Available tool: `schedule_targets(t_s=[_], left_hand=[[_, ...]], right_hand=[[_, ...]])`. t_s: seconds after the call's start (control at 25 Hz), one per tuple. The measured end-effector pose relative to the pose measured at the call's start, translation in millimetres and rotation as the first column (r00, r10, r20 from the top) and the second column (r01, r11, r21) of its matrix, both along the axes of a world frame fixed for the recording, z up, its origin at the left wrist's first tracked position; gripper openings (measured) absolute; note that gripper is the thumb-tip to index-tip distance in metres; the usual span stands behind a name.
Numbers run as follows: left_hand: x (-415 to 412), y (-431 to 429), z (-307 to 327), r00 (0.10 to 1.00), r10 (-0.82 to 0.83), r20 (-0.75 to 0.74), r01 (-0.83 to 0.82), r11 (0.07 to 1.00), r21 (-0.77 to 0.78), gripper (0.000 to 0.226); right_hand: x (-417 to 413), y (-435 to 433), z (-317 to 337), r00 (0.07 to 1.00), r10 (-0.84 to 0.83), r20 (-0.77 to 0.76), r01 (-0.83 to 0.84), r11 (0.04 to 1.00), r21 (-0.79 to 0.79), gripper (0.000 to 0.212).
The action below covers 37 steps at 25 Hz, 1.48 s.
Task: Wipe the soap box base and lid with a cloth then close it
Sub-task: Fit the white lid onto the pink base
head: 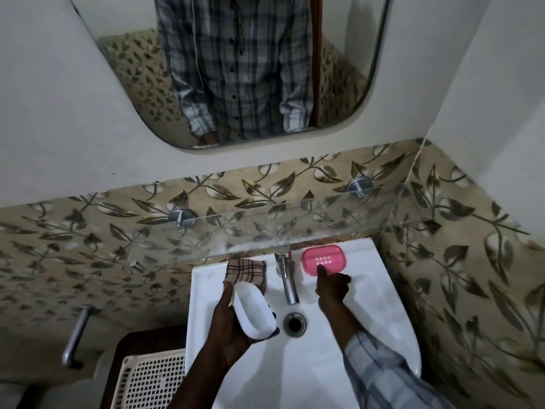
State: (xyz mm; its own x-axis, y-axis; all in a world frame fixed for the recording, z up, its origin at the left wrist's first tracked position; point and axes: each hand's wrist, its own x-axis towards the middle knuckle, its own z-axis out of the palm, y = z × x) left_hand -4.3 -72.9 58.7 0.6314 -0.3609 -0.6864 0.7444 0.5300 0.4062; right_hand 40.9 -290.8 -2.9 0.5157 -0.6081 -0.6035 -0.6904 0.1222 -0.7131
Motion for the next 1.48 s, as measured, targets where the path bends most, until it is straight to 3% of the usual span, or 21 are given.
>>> schedule_targets(t_s=[0.08, 0.16, 0.24, 0.36, 0.48, 0.6, 0.8, 1.0, 1.2, 1.36, 1.48], left_hand=[[-1, 7, 2, 1.0, 0.006, 0.023, -0.006, 1.0, -0.004, 0.049], [-2, 15, 3, 0.999, 0.003, 0.05, -0.003, 1.0, 0.005, 0.041], [-4, 19, 0, 0.997, -0.026, 0.072, 0.022, 0.998, 0.055, 0.044], [-8, 21, -9, 0.991, -0.068, 0.114, 0.044, 0.979, 0.199, 0.055], [-6, 19, -10, 0.974, -0.122, 0.191, 0.05, 0.937, 0.345, 0.069], [-5, 6, 7, 0.928, -0.243, 0.284, 0.101, 0.896, 0.433, 0.065], [-1, -27, 29, 0.833, -0.356, 0.424, 0.136, 0.874, 0.467, 0.06], [6, -26, 35, 0.807, -0.336, 0.485, 0.144, 0.909, 0.391, 0.052], [5, -21, 37, 0.804, -0.303, 0.511, 0.131, 0.93, 0.344, 0.051], [0, -25, 37, 0.814, -0.295, 0.501, 0.118, 0.928, 0.354, 0.052], [1, -31, 39, 0.798, -0.305, 0.519, 0.11, 0.921, 0.373, 0.044]], right_hand=[[12, -10, -9, 0.999, -0.031, -0.023, 0.032, 0.999, 0.031, 0.093], [15, -15, -16, 0.995, -0.095, -0.017, 0.095, 0.995, 0.004, 0.089], [10, -17, -21, 0.989, -0.144, -0.023, 0.145, 0.989, 0.032, 0.077], [-10, -24, -22, 0.959, -0.266, 0.098, 0.249, 0.955, 0.161, 0.046], [-45, -33, 0, 0.943, -0.164, 0.29, 0.133, 0.983, 0.124, 0.04], [-84, -26, 34, 0.884, 0.081, 0.46, -0.084, 0.996, -0.015, 0.022], [-94, 30, 101, 0.752, 0.397, 0.527, -0.341, 0.918, -0.204, 0.026], [-96, 50, 120, 0.724, 0.421, 0.547, -0.405, 0.901, -0.156, 0.035], [-100, 48, 110, 0.722, 0.342, 0.602, -0.528, 0.834, 0.159, 0.05], [-101, 58, 108, 0.711, 0.353, 0.608, -0.552, 0.816, 0.172, 0.056], [-101, 71, 106, 0.762, 0.307, 0.57, -0.502, 0.836, 0.221, 0.057]])
